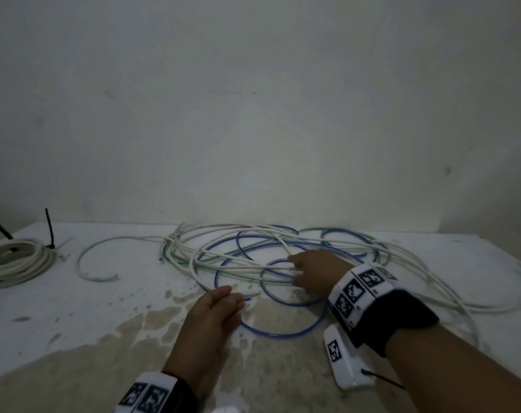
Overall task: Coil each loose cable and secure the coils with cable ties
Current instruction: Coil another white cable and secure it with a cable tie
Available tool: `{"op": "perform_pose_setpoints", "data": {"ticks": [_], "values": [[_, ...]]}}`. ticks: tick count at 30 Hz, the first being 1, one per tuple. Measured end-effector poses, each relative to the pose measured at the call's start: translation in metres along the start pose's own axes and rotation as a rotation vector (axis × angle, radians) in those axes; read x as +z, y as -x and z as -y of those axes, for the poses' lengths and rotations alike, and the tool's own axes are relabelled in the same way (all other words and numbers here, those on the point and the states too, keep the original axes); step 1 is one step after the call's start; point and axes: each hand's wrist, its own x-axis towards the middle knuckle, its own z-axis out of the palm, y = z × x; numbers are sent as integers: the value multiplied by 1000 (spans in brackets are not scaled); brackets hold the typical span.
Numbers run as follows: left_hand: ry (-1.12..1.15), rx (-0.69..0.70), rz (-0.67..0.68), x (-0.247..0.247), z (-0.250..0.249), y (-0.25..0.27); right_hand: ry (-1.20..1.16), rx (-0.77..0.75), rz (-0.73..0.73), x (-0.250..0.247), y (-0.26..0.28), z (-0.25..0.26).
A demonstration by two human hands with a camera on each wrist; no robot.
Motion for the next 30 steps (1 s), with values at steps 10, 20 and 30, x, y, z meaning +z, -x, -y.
{"op": "perform_pose_setpoints", "data": {"ticks": [10, 20, 30], "values": [[33, 20, 50, -3, 3, -4, -142, -54, -309, -19, 10, 6], [-4, 4, 63, -3, 0, 2, -122, -354, -1030, -122, 79, -3], [-566, 398, 140, 12, -15, 20, -18, -581, -1116, -174, 146, 14]]}}
